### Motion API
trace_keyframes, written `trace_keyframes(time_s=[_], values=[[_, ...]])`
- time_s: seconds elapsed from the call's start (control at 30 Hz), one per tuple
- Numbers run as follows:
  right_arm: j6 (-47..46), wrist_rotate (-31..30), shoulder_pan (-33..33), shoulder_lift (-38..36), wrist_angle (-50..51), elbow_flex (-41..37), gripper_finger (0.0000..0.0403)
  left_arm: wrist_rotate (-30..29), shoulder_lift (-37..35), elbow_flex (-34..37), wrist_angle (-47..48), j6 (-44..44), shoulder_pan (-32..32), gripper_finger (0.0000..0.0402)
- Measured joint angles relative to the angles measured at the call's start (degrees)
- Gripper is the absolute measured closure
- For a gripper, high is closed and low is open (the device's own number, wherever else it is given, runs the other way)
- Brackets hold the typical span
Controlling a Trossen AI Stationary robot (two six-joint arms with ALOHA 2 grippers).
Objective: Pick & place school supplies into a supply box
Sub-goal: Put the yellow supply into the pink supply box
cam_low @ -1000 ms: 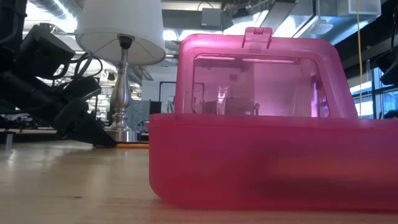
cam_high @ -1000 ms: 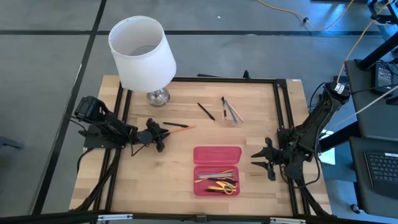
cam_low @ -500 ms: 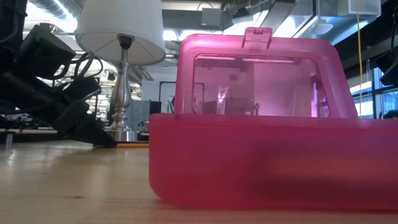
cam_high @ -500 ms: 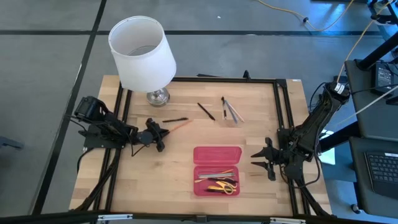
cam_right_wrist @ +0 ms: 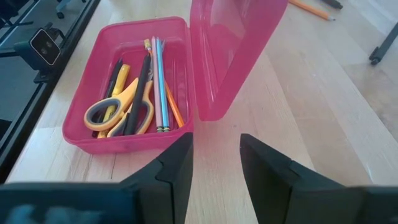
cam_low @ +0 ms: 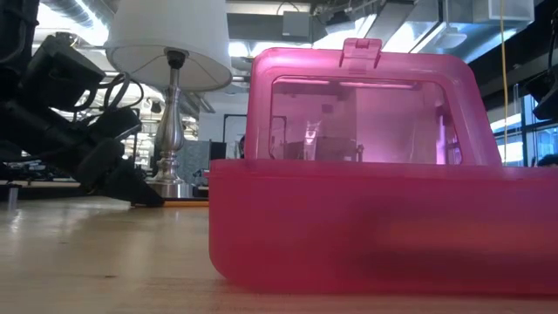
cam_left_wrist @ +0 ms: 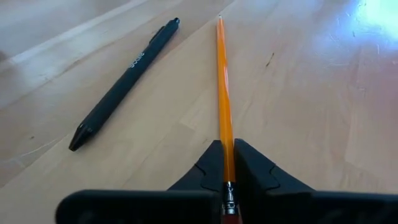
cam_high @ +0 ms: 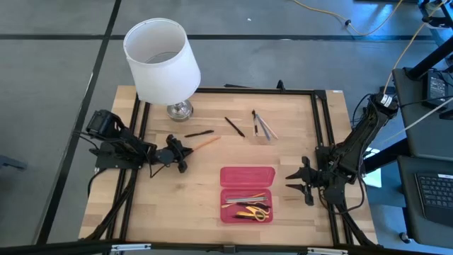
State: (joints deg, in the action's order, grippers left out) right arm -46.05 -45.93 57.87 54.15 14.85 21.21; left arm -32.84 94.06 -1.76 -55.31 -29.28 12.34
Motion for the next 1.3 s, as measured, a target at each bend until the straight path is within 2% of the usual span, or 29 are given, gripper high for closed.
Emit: trace_keyframes(time_s=[0.27,0.63,0.8,1.0,1.2,1.3], values=[[0.0,0.0,0.0,0.0,0.0,0.0,0.0267,1.9,-1.5,0.0,-0.5,0.0,0.1,0.0390],[0.0,0.0,0.0,0.0,0.0,0.0,0.0267,0.0,-6.8,0.0,-1.3,2.1,0.1,0.0391],[0.0,0.0,0.0,0.0,0.0,0.0,0.0267,-1.4,-12.0,0.0,-3.5,6.6,0.1,0.0390],[0.0,0.0,0.0,0.0,0.0,0.0,0.0267,1.3,-18.9,-1.0,-9.5,14.8,0.1,0.0390],[0.0,0.0,0.0,0.0,0.0,0.0,0.0267,5.0,-22.9,-7.5,-8.8,25.8,0.9,0.0390],[0.0,0.0,0.0,0.0,0.0,0.0,0.0267,6.9,-23.2,-12.7,-4.7,29.9,2.4,0.0390]])
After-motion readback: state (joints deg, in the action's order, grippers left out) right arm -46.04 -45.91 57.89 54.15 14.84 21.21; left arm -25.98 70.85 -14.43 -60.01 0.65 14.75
